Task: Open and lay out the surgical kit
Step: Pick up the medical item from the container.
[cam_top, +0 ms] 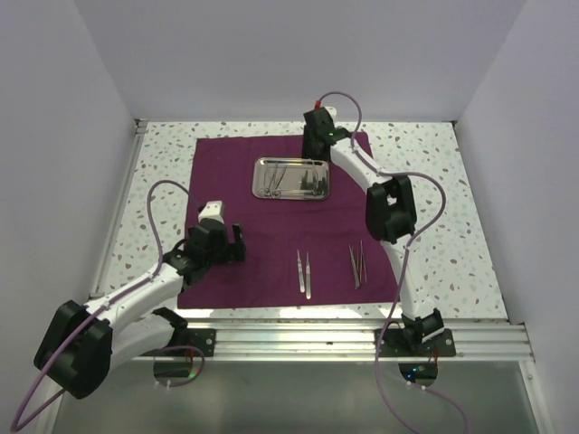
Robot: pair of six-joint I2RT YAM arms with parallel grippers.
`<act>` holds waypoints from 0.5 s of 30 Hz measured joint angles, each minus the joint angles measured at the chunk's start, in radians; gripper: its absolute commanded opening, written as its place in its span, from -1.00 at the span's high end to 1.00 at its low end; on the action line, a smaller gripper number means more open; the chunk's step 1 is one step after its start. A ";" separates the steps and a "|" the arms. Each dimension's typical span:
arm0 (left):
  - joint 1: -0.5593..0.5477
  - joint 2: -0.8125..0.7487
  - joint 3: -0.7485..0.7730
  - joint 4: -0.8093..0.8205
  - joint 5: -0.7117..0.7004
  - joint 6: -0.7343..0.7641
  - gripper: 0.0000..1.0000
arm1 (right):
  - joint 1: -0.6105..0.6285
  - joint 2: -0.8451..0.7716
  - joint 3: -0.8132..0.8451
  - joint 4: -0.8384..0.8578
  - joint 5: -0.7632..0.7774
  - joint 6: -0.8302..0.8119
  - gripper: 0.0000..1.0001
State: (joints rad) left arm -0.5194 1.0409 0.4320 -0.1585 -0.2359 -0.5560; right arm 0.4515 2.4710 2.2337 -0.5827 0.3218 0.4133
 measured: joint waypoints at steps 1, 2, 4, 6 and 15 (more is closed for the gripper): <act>0.000 0.002 0.000 0.000 0.000 0.000 -0.93 | -0.005 0.007 0.009 0.000 -0.001 0.000 -0.18; 0.000 0.004 0.000 0.000 0.000 0.000 -0.93 | -0.008 0.013 0.017 0.002 -0.003 0.000 -0.18; 0.000 0.008 0.000 0.000 0.000 0.000 -0.93 | -0.013 0.032 0.025 0.005 -0.006 -0.002 -0.17; 0.000 0.012 0.000 0.000 -0.001 0.000 -0.93 | -0.014 0.052 0.025 0.003 -0.013 -0.003 -0.15; 0.000 0.027 0.000 0.000 -0.003 0.000 -0.93 | -0.003 0.050 -0.038 0.049 -0.026 -0.005 -0.11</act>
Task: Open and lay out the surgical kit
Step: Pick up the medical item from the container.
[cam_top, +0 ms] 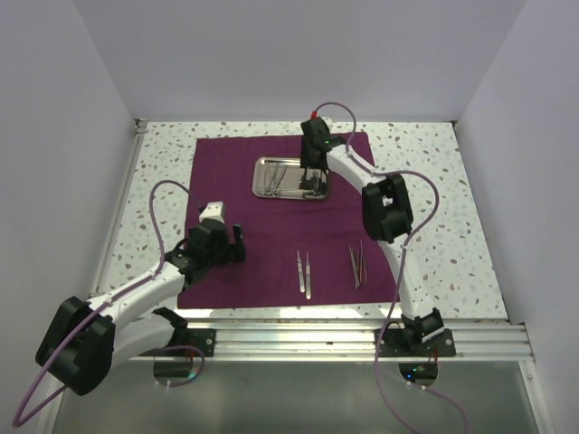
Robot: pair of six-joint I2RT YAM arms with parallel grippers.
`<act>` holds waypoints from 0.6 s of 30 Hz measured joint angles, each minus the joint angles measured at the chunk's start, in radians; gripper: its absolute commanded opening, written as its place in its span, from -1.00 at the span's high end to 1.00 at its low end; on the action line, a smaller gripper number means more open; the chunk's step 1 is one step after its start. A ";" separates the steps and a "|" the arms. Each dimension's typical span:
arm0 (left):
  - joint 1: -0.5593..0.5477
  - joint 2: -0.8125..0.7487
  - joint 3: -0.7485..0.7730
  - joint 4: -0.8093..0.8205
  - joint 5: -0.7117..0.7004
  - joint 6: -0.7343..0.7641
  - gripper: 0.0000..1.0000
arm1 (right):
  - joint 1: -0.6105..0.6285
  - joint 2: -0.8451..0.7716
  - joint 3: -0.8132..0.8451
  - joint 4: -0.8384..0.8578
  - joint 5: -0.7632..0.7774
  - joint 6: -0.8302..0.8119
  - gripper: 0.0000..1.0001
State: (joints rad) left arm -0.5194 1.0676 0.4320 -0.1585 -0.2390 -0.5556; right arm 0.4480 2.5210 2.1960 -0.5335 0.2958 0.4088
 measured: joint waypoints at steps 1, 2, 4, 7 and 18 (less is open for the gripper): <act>0.000 0.000 0.000 0.000 0.000 0.000 -0.93 | 0.001 -0.002 -0.004 0.002 0.001 -0.002 -0.09; 0.000 0.000 0.000 0.000 0.000 0.000 -0.93 | 0.001 -0.003 -0.006 0.003 0.001 -0.003 -0.08; 0.000 0.000 0.000 0.000 0.000 0.000 -0.93 | 0.000 -0.003 -0.006 0.003 0.001 -0.003 -0.01; 0.000 0.000 0.000 0.000 0.000 0.000 -0.93 | -0.001 -0.003 -0.004 -0.004 0.002 -0.008 0.15; 0.000 0.000 0.000 0.000 0.000 0.000 -0.93 | -0.005 0.060 0.119 -0.087 0.008 -0.018 0.72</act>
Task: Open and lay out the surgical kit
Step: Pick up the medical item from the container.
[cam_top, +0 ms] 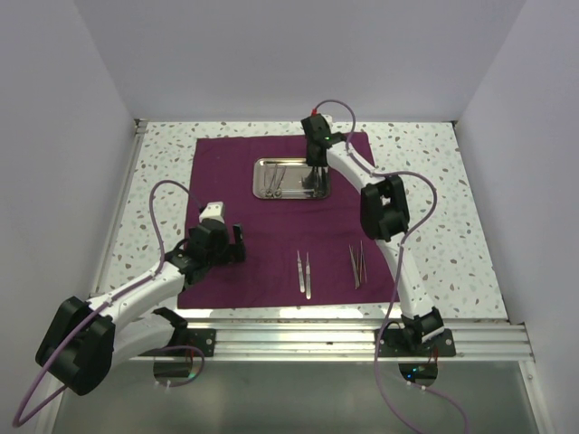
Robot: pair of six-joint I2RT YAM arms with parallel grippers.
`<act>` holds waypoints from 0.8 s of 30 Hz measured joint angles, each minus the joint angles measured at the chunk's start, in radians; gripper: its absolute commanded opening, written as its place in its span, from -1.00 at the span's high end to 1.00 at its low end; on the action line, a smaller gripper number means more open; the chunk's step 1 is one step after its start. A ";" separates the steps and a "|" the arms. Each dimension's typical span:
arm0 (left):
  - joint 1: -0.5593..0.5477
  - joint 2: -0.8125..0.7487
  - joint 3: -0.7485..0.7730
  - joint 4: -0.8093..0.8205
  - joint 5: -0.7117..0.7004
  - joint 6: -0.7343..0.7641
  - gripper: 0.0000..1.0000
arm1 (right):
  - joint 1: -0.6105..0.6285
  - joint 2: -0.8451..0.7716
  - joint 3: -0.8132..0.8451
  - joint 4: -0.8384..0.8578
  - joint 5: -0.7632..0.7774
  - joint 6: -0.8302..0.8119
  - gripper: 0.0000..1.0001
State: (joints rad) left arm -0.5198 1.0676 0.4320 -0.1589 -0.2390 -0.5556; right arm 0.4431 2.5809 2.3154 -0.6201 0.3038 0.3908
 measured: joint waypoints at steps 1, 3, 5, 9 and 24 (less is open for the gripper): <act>0.000 0.000 0.000 0.000 0.000 0.000 -0.93 | 0.000 0.005 0.008 -0.004 0.000 -0.002 0.75; 0.000 0.000 0.000 0.000 0.000 0.000 -0.93 | 0.000 0.012 0.021 -0.010 0.000 -0.004 1.00; 0.000 0.000 0.000 0.000 0.000 0.000 -0.93 | 0.000 0.017 0.031 -0.015 -0.002 -0.008 1.00; 0.000 0.000 0.000 0.000 0.000 0.000 -0.93 | 0.000 0.018 0.033 -0.016 -0.003 -0.007 1.00; 0.000 0.000 0.000 0.000 0.000 0.000 -0.93 | 0.002 -0.075 -0.084 0.035 -0.026 -0.007 1.00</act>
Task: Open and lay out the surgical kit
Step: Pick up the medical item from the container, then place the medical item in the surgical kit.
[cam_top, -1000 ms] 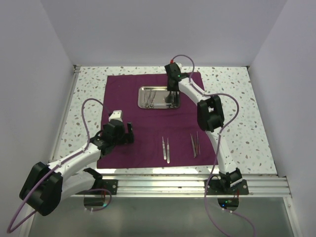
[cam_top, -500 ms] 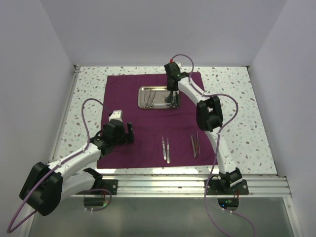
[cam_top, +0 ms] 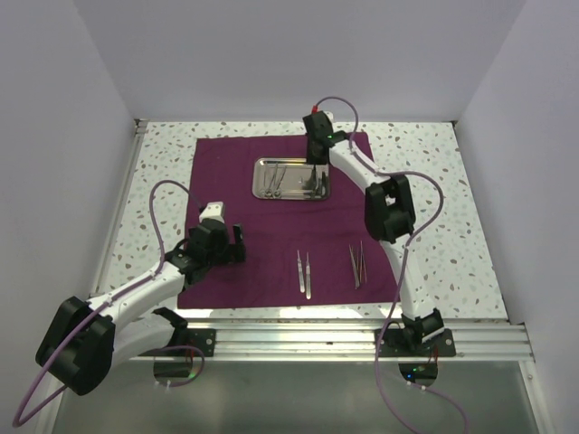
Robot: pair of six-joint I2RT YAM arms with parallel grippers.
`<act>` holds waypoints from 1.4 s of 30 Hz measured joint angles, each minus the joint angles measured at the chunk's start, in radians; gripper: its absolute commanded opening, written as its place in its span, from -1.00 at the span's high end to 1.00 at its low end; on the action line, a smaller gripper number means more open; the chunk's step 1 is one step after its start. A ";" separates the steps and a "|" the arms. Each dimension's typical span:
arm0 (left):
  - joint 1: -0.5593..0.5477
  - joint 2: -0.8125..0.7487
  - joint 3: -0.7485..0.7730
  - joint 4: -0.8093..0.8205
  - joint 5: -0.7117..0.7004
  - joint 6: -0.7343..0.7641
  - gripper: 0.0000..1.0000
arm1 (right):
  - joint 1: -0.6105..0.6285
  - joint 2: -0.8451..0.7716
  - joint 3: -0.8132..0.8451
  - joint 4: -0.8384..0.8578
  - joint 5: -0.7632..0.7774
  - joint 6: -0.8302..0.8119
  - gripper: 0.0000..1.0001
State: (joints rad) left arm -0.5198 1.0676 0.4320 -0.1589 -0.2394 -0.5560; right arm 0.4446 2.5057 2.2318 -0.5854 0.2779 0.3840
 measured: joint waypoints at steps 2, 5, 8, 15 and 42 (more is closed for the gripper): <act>0.000 0.000 0.000 0.000 0.000 0.000 -0.93 | 0.000 -0.027 -0.003 0.000 -0.008 0.000 1.00; 0.000 0.000 0.000 0.000 0.000 0.000 -0.93 | 0.004 -0.079 -0.012 0.002 -0.011 0.001 1.00; 0.000 0.000 0.000 0.000 -0.001 0.000 -0.93 | 0.010 -0.153 -0.064 0.013 -0.012 0.006 1.00; 0.000 -0.005 0.000 -0.002 -0.001 0.000 -0.94 | 0.083 -0.464 -0.520 0.120 -0.008 0.058 1.00; -0.010 -0.024 0.056 -0.061 -0.066 -0.011 -0.99 | 0.525 -0.949 -1.410 0.460 0.046 0.401 -0.53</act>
State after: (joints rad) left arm -0.5301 1.0435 0.4881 -0.2195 -0.3050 -0.5667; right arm 0.9699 1.5566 0.8215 -0.1257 0.3237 0.7849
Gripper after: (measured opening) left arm 0.989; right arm 0.650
